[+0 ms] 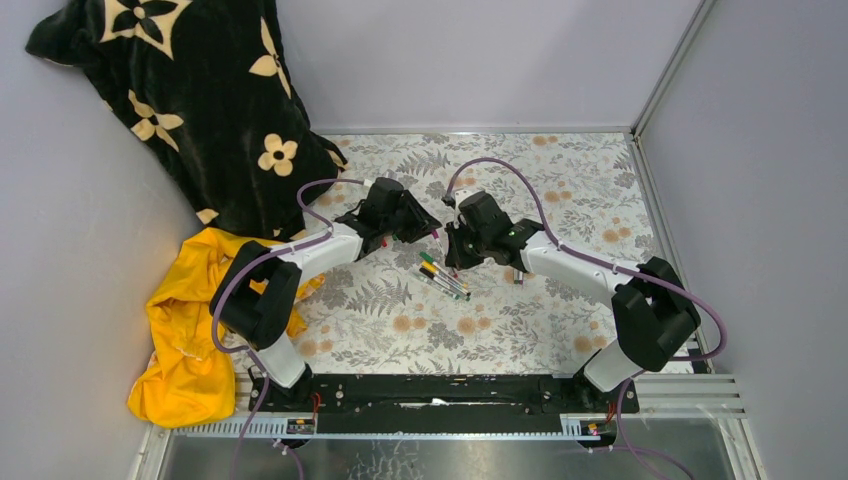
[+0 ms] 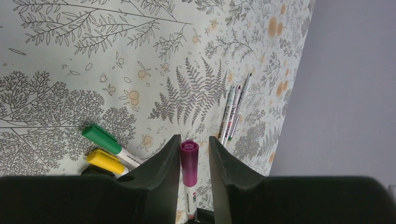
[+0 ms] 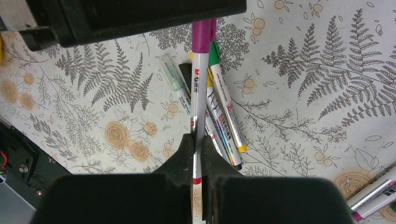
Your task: Open the pen caps
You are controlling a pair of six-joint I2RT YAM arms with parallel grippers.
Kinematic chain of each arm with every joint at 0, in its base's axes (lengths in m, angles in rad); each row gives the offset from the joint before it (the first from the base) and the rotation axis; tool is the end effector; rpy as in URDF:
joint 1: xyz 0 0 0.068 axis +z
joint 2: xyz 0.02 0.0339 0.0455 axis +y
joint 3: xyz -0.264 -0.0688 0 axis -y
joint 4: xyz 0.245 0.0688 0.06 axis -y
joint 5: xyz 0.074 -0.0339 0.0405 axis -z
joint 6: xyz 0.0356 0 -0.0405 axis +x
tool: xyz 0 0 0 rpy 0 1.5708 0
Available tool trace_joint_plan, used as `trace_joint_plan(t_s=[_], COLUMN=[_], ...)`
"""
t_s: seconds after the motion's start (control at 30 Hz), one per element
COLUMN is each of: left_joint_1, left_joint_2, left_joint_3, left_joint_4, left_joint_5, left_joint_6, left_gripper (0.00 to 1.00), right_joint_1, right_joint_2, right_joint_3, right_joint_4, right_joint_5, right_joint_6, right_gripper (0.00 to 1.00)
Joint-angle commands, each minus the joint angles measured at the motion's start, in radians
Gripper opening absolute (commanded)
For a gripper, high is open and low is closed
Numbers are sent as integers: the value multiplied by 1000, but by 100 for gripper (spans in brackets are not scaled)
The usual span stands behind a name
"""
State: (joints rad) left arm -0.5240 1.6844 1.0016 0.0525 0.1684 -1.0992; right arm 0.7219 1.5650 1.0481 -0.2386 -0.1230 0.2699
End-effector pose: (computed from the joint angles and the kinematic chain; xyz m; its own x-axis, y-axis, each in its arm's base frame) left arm 0.3139 -0.1883 0.2035 -0.7757 -0.5661 -0.2790 -0.1772 0.6197 -0.7645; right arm 0.2528 0.2284 0.2336 -0.6887 -0.2538 -0.6791 -0.5595 0.7818 0.2752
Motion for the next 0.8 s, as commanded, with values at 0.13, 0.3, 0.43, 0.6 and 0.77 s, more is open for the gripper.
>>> trace_joint_plan(t_s=[0.13,0.3,0.43,0.6,0.77], left_joint_1=[-7,-6,-7,-7,-8], left_joint_2=[17,16,4,-7,-13], left_joint_3=[12,10,-2,0,8], left_joint_4=[70,66,66,65,61], left_joint_5=[10,18,15,36,70], left_joint_6=[5,16,19,16,7], left_gripper=[17,0,0,0,0], right_joint_1=[10,10,10,10,10], right_joint_2=[-50,-55,-63,-65,-45], right_joint_3=[3,3,-5,-5,15], right_joint_4=[36,36,47,79,88], right_joint_5=[-9,-1,10,13,11], right_joint_6=[12,11,15,23,22], right_gripper=[0,0,5,28,31])
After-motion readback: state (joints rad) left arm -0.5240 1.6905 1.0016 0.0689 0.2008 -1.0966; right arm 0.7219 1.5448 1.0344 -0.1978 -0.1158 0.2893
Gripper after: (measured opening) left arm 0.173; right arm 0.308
